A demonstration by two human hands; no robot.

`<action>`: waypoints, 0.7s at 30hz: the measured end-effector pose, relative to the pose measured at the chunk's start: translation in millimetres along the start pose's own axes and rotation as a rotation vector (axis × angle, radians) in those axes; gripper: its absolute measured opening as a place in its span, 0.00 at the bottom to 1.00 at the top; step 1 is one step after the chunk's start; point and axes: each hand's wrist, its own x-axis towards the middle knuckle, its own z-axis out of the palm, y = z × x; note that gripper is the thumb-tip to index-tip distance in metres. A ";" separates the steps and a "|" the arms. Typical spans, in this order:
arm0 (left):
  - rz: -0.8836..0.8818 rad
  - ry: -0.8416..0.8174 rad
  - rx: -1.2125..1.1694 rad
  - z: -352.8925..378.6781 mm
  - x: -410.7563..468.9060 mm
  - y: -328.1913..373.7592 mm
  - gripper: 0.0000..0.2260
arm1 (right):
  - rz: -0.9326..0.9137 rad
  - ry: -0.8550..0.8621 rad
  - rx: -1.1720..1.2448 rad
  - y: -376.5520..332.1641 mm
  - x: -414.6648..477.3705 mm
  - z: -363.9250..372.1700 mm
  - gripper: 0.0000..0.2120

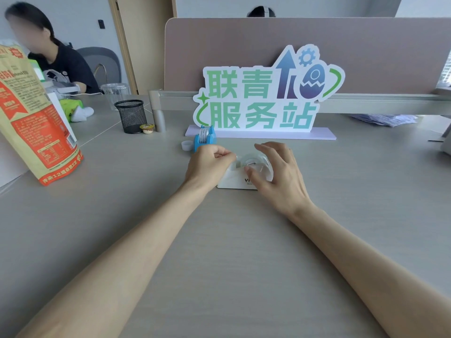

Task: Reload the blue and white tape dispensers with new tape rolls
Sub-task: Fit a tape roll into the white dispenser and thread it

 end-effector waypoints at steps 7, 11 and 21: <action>-0.194 0.033 -0.209 -19.3 3.9 2.6 0.05 | -0.003 -0.010 0.033 -0.5 -0.1 -1.9 0.23; -0.285 0.070 -0.285 -25.9 9.5 -4.7 0.08 | -0.001 -0.008 0.056 -1.3 -0.1 -2.1 0.20; -0.266 0.051 -0.228 -29.1 14.2 -16.3 0.04 | 0.028 0.002 0.100 -0.7 -0.8 -1.4 0.13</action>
